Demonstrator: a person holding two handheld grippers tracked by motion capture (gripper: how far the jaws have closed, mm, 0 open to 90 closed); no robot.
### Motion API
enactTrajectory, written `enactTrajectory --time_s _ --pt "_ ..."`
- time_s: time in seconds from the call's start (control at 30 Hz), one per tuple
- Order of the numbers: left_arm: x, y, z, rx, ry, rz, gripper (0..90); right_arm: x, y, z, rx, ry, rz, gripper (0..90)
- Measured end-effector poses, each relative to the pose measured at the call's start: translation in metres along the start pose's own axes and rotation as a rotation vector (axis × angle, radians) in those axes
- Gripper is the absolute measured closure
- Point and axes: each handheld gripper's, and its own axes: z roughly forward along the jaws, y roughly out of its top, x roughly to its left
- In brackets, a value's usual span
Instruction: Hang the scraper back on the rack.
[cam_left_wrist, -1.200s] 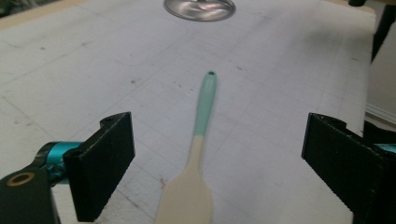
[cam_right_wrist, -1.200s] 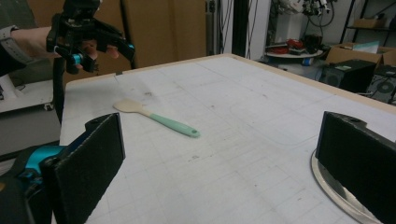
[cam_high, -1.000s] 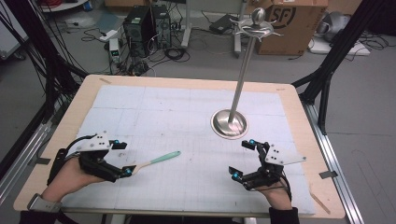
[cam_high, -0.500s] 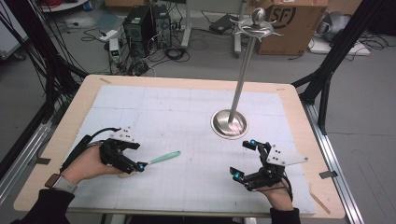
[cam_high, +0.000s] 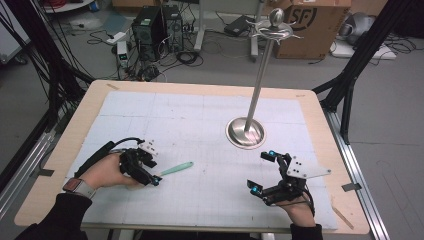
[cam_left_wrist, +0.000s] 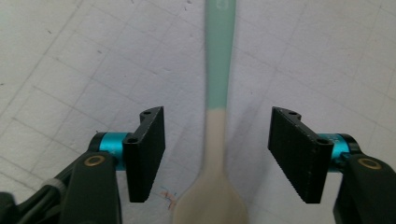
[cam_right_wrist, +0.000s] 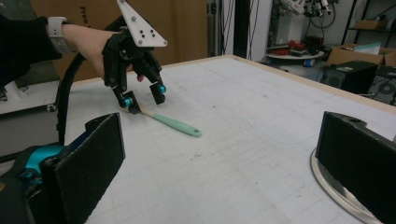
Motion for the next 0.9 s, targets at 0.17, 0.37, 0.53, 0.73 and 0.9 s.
enactTrajectory --time_s 0.17,0.37,0.53,0.73,0.9 --pt "-0.004 0.003 0.003 0.086 0.032 0.037 52.8 0.000 0.000 0.001 0.007 0.005 0.004 0.2" --pt "-0.004 0.015 0.006 0.165 0.044 0.065 64.6 0.000 0.000 0.002 0.008 0.009 0.002 0.2" --pt "-0.007 0.023 0.009 0.222 0.046 0.097 71.2 0.000 0.000 0.000 0.001 0.004 0.006 0.2" --pt "-0.010 0.030 0.012 0.267 0.045 0.101 79.7 0.001 0.000 0.001 0.006 0.010 0.000 0.2" --pt "-0.009 0.029 0.011 0.261 0.040 0.101 80.3 0.000 0.000 0.000 0.003 0.008 0.001 0.2"
